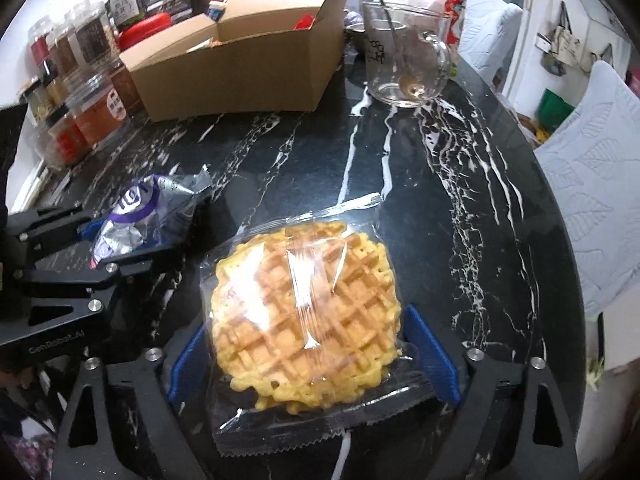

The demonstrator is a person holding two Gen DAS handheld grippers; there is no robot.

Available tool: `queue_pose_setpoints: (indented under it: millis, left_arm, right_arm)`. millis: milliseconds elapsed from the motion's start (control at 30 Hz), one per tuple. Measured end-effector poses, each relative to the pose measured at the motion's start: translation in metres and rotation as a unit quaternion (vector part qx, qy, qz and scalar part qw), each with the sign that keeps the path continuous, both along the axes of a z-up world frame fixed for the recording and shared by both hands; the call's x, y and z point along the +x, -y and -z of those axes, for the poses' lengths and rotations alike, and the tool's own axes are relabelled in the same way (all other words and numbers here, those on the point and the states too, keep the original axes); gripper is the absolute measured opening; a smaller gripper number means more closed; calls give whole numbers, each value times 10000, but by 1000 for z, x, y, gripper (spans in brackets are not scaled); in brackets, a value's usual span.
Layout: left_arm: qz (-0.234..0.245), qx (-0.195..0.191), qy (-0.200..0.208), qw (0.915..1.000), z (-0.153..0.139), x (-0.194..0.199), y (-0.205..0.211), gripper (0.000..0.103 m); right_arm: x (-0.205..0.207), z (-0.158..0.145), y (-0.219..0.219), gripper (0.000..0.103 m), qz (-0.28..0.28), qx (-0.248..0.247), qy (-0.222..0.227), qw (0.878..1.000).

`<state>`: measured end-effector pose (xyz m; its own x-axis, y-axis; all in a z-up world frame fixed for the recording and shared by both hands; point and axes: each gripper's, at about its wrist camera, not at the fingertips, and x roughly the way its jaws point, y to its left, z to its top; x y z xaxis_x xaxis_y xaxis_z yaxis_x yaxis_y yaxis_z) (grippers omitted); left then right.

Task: Organize snacks
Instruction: 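Carry the silver-purple bag and packaged waffle with both tools over the cardboard box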

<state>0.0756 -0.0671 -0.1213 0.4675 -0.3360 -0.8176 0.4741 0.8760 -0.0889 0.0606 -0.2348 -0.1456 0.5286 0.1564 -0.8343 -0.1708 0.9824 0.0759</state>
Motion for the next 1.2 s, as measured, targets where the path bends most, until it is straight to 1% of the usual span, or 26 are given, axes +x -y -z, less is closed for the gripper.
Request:
queue_pose_setpoints:
  millis: [33, 67, 200, 367, 533, 633, 833, 967, 1200]
  left_arm:
    - [-14, -39, -25, 10000, -2, -5, -4, 38]
    - [-27, -76, -59, 9999, -2, -7, -6, 38]
    - [-141, -256, -166, 9994, -5, -15, -16, 38]
    - [-335, -365, -64, 9988, -15, -22, -26, 38]
    - [-469, -475, 33, 9978, -27, -29, -38, 38]
    - [-555, -538, 128, 9969, -39, -36, -48, 38]
    - [-746, -643, 362, 9945, -60, -35, -59, 38]
    - [-871, -682, 554, 9923, -76, -30, -64, 38]
    - [-996, -823, 926, 9873, -106, -14, -69, 38]
  right_arm:
    - [-2, -1, 1, 83, 23, 102, 32, 9999]
    - [-4, -2, 2, 83, 31, 179, 44, 9998]
    - [-14, -8, 2, 82, 87, 357, 161, 9992]
    - [-24, -18, -3, 82, 98, 486, 258, 9984]
    - [-31, -27, -11, 82, -31, 632, 336, 9974]
    - [-34, -33, -16, 82, -128, 731, 413, 9964]
    - [-32, -54, -26, 82, -311, 872, 651, 9936]
    - [-26, -71, -30, 82, -448, 981, 838, 9906]
    - [-7, -101, -35, 82, -635, 1001, 1203, 9856]
